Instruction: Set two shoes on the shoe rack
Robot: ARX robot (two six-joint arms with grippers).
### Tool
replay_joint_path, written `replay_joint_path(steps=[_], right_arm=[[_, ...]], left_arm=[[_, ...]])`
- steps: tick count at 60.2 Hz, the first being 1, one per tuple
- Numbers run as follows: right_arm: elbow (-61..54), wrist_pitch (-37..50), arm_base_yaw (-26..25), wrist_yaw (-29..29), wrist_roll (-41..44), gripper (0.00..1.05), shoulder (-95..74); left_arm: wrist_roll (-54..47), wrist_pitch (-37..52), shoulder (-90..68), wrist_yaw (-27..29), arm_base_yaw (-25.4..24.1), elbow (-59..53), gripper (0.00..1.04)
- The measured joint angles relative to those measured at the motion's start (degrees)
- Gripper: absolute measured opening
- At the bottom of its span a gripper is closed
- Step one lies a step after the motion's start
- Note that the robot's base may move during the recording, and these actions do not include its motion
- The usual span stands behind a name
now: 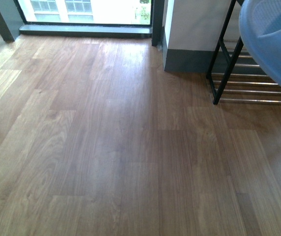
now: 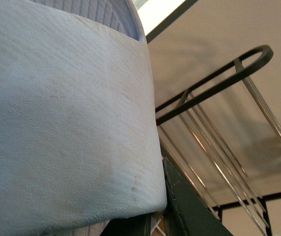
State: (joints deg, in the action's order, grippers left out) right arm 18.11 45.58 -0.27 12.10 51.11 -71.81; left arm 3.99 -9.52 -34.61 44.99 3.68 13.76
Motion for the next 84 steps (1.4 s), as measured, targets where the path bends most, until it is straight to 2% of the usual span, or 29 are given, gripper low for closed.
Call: replay_joint_path(steps=[84], right_arm=[[0.0,-0.1,-0.2,-0.3,0.2,0.01,-0.2]], left_arm=[[0.0,0.0,0.0,-0.3,0.0,-0.1,0.01]])
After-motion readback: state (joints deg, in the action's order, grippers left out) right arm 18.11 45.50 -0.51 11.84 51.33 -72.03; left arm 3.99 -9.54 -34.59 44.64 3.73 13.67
